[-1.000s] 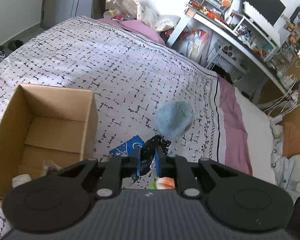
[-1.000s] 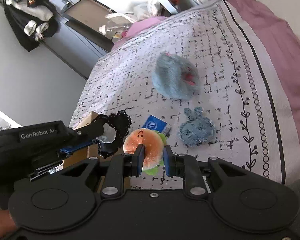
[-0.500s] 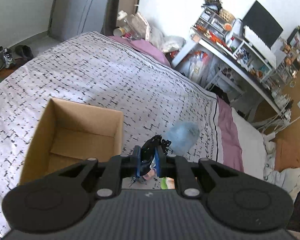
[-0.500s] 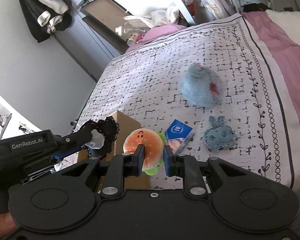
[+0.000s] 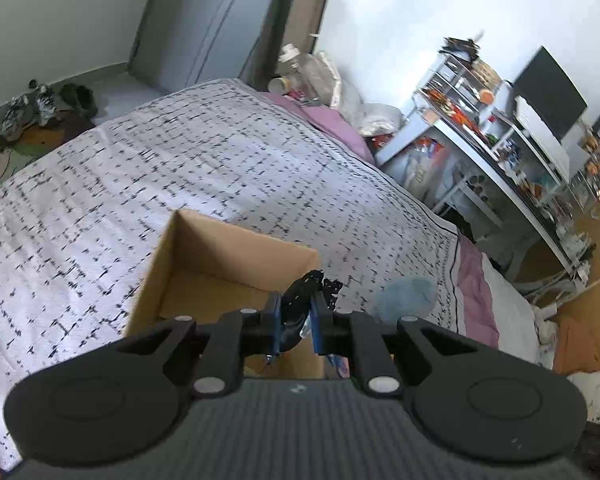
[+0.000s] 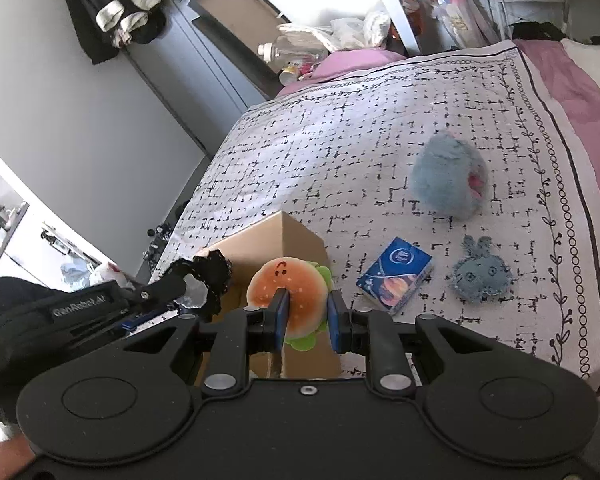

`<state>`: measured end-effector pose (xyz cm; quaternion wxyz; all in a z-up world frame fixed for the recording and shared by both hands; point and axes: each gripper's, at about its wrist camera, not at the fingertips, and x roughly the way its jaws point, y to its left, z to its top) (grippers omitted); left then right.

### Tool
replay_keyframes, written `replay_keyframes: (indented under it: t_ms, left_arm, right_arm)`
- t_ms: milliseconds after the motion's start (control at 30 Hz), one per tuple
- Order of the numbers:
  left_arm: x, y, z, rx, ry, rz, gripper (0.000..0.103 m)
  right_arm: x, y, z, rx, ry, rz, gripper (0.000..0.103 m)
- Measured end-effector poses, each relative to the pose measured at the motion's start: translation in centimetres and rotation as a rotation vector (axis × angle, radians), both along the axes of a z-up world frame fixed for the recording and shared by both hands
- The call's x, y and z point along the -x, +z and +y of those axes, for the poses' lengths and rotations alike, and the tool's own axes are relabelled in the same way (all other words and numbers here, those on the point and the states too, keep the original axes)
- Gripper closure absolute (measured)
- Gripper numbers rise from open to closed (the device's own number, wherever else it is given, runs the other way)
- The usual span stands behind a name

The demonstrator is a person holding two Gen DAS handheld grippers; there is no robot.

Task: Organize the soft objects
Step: 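Carry the burger plush and black lace item over the cardboard box with both tools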

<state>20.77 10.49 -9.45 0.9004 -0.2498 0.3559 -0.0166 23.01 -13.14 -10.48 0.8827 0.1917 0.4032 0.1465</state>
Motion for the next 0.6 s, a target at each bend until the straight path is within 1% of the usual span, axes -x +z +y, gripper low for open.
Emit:
replay_keyframes:
  t_ms: [100,267,400,467,533,600]
  left_arm:
    - [0.1,-1.2,1.0,0.018,0.023,0.014,0.089]
    - [0.3,-2.8,2.6,0.037,0.059,0.032,0.089]
    - [0.3,-3.8,3.5,0.048,0.044,0.046,0.089]
    - [0.2,-4.5,4.1,0.076,0.042,0.067,0.089]
    - [0.0,-5.0,4.4,0.084,0.05,0.083,0.089]
    - [0.1,-5.1,4.8,0.087,0.058,0.081,0.088]
  right_arm:
    - [-0.1,0.1,0.9,0.0,0.016,0.016,0.082]
    - [-0.2,0.3,2.7,0.03,0.045,0.022,0.082]
    - [-0.5,-0.1,4.2,0.06,0.06,0.029,0.082]
    - [-0.7,-0.3,4.9,0.07,0.062,0.035,0.082]
    - [-0.8,-0.6,5.6,0.08,0.062,0.04,0.082]
    - [-0.9,-0.8,6.2,0.092,0.06,0.041,0.082]
